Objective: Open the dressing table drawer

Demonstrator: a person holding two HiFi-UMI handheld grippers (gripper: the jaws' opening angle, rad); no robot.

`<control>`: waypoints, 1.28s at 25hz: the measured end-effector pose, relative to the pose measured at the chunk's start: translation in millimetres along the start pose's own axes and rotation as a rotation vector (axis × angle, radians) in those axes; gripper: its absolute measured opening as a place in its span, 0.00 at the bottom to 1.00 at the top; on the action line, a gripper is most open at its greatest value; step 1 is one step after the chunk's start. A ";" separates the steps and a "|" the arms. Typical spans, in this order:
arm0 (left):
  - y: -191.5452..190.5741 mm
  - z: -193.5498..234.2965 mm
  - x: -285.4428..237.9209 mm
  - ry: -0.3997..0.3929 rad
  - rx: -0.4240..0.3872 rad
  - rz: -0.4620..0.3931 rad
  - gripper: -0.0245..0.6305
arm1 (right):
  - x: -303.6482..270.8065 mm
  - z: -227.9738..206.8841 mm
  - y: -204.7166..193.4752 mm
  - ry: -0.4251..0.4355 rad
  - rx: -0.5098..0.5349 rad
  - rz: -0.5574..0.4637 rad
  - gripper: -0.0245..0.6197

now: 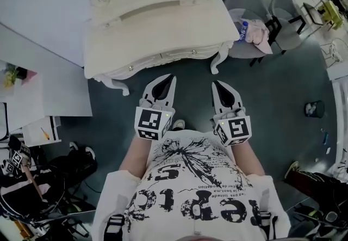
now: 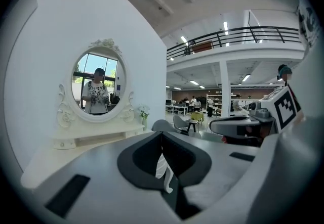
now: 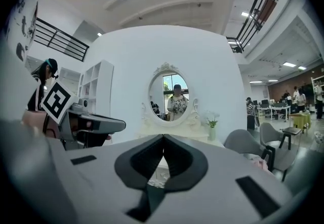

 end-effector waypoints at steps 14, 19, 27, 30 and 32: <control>-15.4 109.1 -69.9 0.026 0.045 0.067 0.07 | -139.8 -23.6 -3.3 -0.012 0.019 0.050 0.06; -8.3 129.0 -121.3 0.093 0.057 0.071 0.07 | -191.7 -71.5 0.4 0.031 0.022 0.049 0.06; 32.0 155.1 -227.3 0.205 0.095 0.057 0.07 | -291.1 -166.1 25.8 0.165 0.058 0.084 0.06; 40.6 167.5 -263.0 0.259 0.103 0.062 0.07 | -325.3 -198.3 25.4 0.210 0.068 0.123 0.06; 40.9 175.2 -285.0 0.300 0.123 0.072 0.07 | -346.6 -217.2 22.1 0.235 0.076 0.143 0.06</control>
Point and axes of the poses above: the fingertips, and each gripper's own axes: x backward along the fingers, z to its left, y out of its top, the point moved 6 cm from there along x, backward along the fingers, and after that the axes turned 2 degrees about z, right-handed, at the moved point
